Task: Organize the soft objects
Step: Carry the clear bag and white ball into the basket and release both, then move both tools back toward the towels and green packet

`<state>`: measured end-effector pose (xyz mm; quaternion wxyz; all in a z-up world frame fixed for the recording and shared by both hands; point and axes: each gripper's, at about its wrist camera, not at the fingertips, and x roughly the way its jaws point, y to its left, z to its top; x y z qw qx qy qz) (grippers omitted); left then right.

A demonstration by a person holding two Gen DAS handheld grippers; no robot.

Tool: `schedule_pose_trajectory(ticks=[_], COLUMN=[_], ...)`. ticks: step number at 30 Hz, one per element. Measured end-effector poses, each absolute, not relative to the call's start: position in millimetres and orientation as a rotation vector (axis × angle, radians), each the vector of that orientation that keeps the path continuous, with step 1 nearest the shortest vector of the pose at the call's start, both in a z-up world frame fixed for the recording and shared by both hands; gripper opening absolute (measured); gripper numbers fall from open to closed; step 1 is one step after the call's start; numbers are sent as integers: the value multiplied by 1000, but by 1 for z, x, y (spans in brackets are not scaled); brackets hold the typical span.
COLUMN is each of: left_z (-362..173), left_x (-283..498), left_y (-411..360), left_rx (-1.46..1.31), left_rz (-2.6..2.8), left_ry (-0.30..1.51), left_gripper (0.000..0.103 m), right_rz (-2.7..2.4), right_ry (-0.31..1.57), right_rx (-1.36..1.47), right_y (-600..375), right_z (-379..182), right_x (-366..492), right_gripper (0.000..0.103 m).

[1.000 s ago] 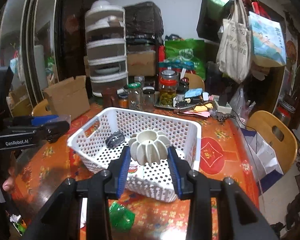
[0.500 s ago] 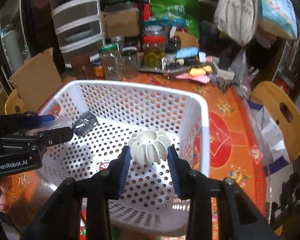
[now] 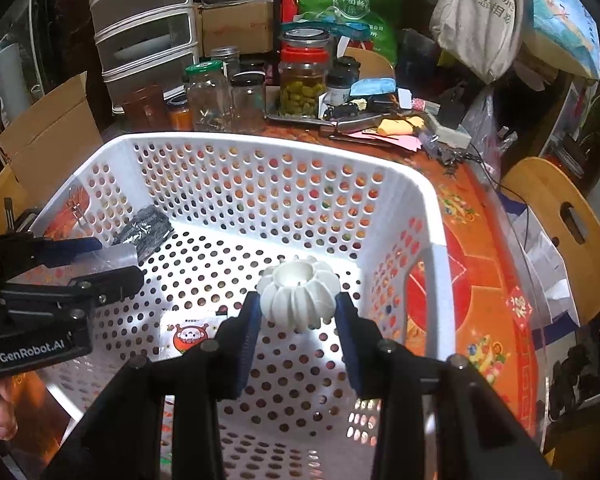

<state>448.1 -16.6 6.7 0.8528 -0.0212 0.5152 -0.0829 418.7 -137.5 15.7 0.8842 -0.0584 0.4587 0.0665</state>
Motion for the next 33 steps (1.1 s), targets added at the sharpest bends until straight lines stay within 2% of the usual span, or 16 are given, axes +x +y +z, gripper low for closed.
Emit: schedule_pose_trajectory(ticks=[2,5,7,8,10,12,17,19,20,27,33], left_z=[6,6,8,9,14,21,49,63,71,113,100], left_x=[448,446,444,443,438,433,410,395,386,298,240], left_y=[-17,-18,-18,-18,-17,-19,-23,-23,-22,-12,0], left_rx=[-42,-40,-51,-59,-79,-75,-39,-23,-8,12,31], left_rz=[-170,-173,-193,-197,-206,-219,-204,-196,-176,-170,-199], left_ry=[1081,1069,1059,1058,1041,1019,934,897,878,733,699], left_gripper=[56,76,83,83,84,87,103,103,103,103,103], right_rz=[132,122,124,128,132,132,141,153,153,124,127], right_ry=[953,947,947,950,947,929,862,841,833,749,717], right_rx=[-133,-124,-109,-100,-94,-98,-78,-60,-51,-54,-80], right_y=[-136,-138,-140,-141,-142,-144,-152,-157,-160,-169,-169], right_z=[15,16,17,17,18,23,48,57,61,86,80], right_x=[419,418,418,418,416,412,391,381,377,326,277], right_gripper=[37,37,38,40,55,61,72,80,81,81,83])
